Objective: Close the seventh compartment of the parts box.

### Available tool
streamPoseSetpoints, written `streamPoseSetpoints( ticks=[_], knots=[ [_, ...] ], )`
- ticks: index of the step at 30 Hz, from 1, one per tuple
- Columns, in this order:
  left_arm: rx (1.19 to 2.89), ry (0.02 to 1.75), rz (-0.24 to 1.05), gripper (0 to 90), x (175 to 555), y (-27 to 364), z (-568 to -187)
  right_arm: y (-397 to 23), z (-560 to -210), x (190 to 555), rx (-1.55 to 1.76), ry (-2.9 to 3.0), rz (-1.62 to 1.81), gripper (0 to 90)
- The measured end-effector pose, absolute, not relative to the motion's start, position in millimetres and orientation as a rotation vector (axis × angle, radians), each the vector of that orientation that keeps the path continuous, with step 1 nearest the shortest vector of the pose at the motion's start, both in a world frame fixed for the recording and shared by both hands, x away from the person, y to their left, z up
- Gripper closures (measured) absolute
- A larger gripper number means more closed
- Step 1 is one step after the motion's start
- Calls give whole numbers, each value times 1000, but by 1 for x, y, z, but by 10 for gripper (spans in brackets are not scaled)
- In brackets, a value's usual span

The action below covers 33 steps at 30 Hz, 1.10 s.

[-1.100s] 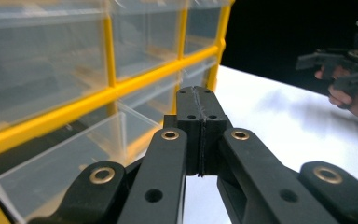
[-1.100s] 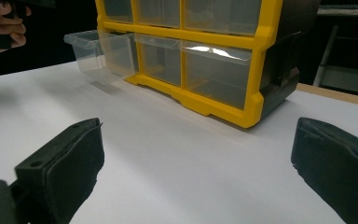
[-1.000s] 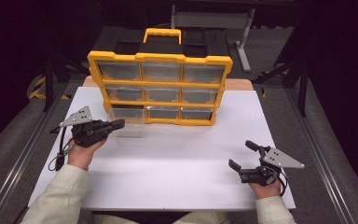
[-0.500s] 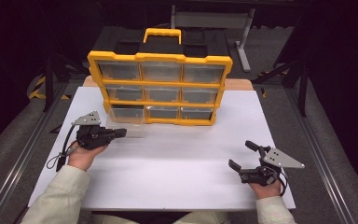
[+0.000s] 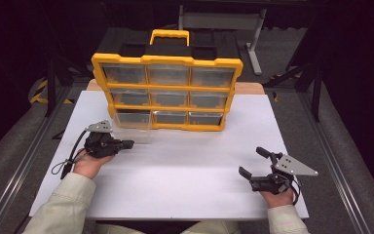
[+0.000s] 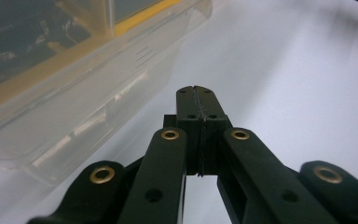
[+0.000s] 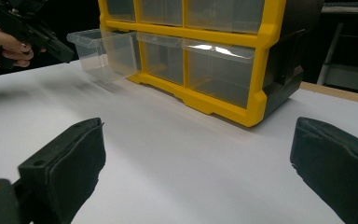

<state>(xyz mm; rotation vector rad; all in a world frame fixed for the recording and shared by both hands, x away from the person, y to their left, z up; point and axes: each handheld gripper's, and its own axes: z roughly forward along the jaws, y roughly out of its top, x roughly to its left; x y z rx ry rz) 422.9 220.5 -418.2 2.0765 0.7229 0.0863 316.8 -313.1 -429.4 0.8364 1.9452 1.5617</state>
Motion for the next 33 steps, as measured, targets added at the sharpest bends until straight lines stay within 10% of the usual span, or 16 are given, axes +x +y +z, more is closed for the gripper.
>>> streamPoseSetpoints(
  ticks=[33],
  knots=[
    [2008,860,155,896,458,212,-429,-314,-430,318,847,1945,1567,41]
  ],
)
